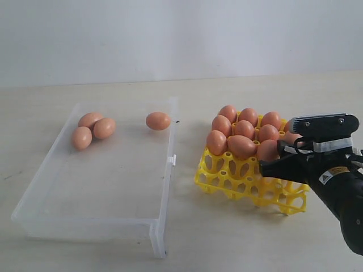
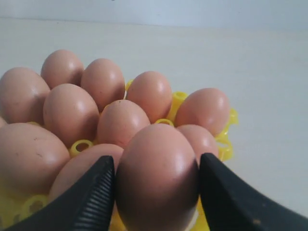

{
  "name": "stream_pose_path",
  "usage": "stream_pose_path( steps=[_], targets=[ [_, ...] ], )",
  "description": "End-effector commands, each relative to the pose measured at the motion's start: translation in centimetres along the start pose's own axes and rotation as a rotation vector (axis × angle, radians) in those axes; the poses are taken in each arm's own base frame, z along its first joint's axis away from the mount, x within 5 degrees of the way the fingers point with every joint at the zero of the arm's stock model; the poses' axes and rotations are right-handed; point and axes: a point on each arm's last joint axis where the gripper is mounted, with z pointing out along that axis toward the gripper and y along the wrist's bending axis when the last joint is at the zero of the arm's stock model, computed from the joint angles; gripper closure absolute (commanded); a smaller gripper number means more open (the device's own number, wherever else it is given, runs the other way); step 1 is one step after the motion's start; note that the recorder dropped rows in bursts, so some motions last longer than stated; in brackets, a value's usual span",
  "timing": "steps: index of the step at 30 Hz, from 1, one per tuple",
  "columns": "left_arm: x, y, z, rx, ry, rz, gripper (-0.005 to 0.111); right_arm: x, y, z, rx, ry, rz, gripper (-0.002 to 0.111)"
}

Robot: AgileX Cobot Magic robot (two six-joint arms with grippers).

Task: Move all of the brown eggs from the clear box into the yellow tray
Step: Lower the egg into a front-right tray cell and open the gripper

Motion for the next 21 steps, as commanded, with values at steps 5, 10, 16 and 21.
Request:
stream_pose_path(
  steps=[5, 10, 16, 21],
  targets=[
    [-0.2, 0.0, -0.1, 0.007, -0.016, -0.009, 0.107, 0.1, -0.4, -0.2, 0.02, -0.011, -0.001, 0.108],
    [-0.2, 0.0, -0.1, 0.007, -0.016, -0.009, 0.107, 0.5, -0.5, -0.3, 0.021, 0.003, -0.025, 0.108],
    [-0.2, 0.0, -0.1, 0.007, -0.016, -0.009, 0.107, 1.3, -0.3, 0.0, 0.002, 0.033, -0.047, 0.108],
    [-0.2, 0.0, -0.1, 0.007, -0.016, -0.009, 0.107, 2.1, -0.5, 0.4, 0.016, 0.05, -0.051, 0.108]
  ],
)
